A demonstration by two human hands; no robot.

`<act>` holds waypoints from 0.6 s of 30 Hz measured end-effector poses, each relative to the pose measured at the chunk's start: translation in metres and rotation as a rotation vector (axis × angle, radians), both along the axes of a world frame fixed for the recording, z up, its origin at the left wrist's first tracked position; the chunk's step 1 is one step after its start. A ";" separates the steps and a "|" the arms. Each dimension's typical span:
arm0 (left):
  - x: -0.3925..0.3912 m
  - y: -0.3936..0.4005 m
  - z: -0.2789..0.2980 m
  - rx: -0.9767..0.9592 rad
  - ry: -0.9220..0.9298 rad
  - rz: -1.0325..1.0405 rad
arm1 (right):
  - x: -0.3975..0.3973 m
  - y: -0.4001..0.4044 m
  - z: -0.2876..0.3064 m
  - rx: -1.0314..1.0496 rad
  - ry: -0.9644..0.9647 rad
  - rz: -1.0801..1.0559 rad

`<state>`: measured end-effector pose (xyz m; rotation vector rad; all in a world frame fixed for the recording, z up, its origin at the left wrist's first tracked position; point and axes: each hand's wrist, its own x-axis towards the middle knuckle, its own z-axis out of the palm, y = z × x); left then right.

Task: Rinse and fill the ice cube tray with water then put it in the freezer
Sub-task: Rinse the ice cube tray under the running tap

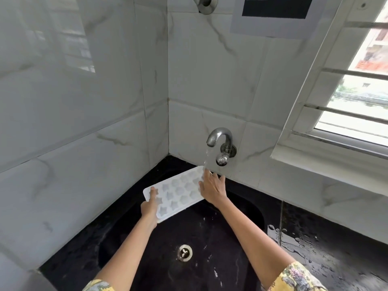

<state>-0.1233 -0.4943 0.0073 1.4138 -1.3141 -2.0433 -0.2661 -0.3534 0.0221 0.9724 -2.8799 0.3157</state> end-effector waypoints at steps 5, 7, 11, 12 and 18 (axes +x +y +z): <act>0.001 0.001 0.004 -0.013 -0.003 0.011 | -0.003 0.009 -0.005 -0.047 -0.041 0.024; 0.000 0.003 0.007 -0.016 0.002 -0.002 | 0.000 0.010 -0.003 -0.028 0.003 -0.017; -0.001 0.004 0.007 -0.009 0.006 0.026 | 0.004 0.013 0.002 -0.134 -0.042 0.029; -0.001 0.004 0.006 -0.018 0.002 0.021 | 0.003 0.015 0.005 -0.110 -0.043 0.010; 0.003 0.003 0.007 -0.015 0.006 0.059 | 0.008 0.014 0.009 -0.134 -0.138 0.096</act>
